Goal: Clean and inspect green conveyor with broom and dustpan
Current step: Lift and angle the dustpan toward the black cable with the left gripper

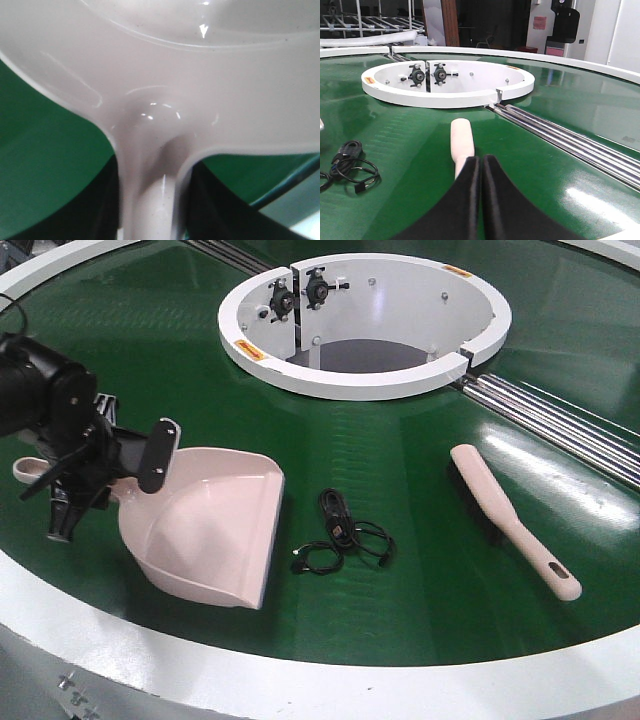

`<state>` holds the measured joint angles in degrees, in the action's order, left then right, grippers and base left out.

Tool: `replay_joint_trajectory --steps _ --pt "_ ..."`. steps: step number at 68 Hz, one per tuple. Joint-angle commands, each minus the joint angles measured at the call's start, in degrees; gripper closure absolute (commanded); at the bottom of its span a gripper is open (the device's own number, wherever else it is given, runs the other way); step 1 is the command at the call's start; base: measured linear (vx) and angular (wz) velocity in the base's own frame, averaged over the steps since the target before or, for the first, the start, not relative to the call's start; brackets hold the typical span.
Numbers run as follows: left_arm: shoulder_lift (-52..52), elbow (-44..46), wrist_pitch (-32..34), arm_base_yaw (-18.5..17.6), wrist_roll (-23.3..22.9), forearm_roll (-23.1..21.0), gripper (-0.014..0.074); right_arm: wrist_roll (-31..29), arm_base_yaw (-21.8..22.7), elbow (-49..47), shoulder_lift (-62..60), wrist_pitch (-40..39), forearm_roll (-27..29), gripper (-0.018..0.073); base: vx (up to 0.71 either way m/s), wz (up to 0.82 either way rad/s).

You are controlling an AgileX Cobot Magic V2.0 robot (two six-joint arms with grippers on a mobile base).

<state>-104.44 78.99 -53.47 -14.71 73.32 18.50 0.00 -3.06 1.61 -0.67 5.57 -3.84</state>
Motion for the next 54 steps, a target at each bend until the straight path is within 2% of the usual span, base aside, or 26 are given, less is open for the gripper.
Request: replay_joint_trajectory --steps 1,6,12,54 --pt "0.94 1.63 1.21 -2.09 -4.69 3.93 0.0603 0.0 0.11 0.19 -0.62 -4.46 -0.46 0.0568 0.0 0.0" --pt "-0.62 1.63 0.74 -3.28 -9.85 8.76 0.0603 0.0 0.11 0.19 -0.62 -4.46 -0.46 0.0568 0.0 0.0" --pt "-2.11 1.63 -0.31 -4.31 -13.64 12.01 0.0603 0.0 0.11 0.19 -0.62 -4.46 -0.46 0.0568 0.0 0.0" --pt "-2.57 1.63 -1.94 -4.98 -13.66 12.1 0.0603 0.0 0.11 0.19 -0.62 -4.46 -0.46 0.0568 0.0 0.0"
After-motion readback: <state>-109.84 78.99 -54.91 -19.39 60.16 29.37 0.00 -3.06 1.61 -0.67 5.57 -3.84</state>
